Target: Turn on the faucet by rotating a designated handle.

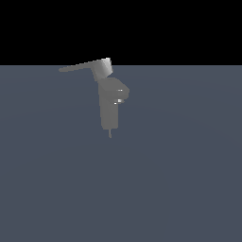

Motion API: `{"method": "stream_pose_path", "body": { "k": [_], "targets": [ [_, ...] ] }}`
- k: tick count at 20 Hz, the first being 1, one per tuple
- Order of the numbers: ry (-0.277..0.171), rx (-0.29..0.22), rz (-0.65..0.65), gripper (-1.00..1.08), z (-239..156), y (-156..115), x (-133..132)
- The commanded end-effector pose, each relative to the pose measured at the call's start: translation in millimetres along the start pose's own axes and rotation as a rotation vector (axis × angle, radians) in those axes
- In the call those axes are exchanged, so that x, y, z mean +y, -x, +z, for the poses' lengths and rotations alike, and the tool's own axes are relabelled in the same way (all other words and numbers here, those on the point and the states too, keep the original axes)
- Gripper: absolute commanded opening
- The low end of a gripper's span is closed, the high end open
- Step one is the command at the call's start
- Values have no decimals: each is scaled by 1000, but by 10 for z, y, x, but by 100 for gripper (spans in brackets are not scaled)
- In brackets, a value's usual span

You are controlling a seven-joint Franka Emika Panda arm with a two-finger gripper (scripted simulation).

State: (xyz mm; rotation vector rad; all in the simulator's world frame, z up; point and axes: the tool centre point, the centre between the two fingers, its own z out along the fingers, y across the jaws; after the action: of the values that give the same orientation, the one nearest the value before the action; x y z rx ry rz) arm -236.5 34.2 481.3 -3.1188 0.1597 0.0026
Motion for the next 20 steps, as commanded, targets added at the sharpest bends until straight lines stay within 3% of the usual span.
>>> {"method": "stream_pose_path", "body": {
  "k": [1,20],
  "targets": [
    [5,-4,38,-100,59,-38,-106],
    [52,-35,387,-100,626,-582,-979]
  ]
}}
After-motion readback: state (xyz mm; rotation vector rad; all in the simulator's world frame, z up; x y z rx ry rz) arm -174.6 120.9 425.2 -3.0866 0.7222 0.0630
